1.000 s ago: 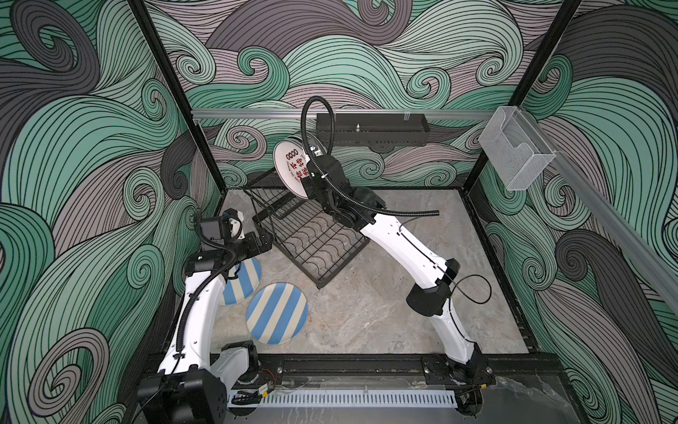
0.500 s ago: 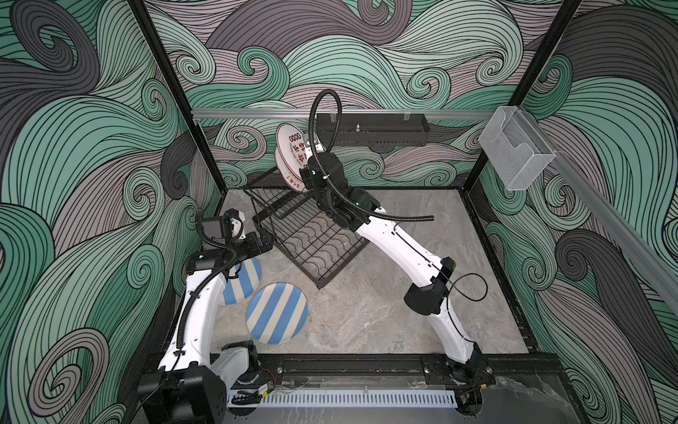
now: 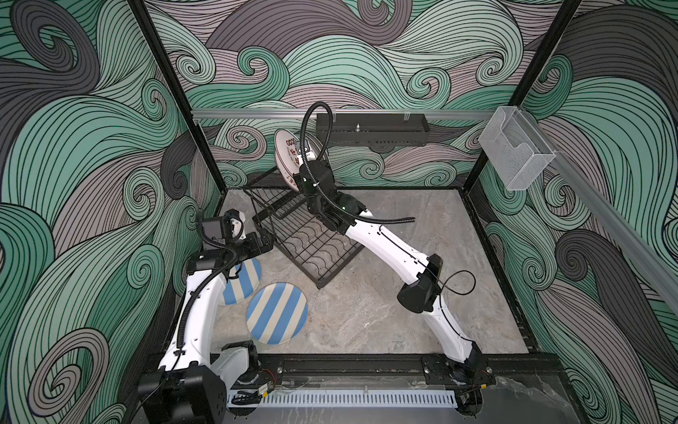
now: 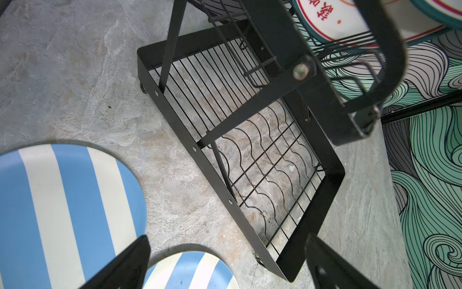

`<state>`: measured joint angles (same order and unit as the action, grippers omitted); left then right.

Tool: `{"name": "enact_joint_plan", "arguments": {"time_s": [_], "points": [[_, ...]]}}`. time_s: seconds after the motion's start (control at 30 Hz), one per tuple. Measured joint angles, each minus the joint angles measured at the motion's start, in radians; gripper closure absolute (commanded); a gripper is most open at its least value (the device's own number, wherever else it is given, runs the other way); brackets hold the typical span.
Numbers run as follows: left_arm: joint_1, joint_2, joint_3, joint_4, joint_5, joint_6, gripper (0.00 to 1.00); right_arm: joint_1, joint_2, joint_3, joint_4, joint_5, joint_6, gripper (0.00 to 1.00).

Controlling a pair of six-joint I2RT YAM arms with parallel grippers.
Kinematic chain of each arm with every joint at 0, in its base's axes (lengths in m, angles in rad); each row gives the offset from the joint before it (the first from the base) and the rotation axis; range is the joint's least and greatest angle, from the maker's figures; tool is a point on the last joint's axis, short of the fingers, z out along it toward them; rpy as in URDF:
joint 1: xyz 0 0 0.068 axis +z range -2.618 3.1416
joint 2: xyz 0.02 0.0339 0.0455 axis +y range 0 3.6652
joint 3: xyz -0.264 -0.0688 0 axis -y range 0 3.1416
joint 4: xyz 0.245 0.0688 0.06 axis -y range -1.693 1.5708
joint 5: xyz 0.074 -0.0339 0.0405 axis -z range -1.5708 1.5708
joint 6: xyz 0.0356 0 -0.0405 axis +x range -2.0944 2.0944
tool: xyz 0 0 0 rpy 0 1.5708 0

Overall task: Load plates into a dish rack
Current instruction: Place the plate on the dish rack.

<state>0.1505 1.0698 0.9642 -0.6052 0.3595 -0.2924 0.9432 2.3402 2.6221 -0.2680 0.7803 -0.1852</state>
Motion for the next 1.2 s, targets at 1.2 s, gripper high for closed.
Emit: {"name": "enact_joint_plan", "arguments": {"time_s": [1.2], "points": [[0.0, 0.0, -0.012, 0.008, 0.027, -0.008, 0.01, -0.013, 0.116, -0.053, 0.136, -0.071, -0.095, 1.0]]}}
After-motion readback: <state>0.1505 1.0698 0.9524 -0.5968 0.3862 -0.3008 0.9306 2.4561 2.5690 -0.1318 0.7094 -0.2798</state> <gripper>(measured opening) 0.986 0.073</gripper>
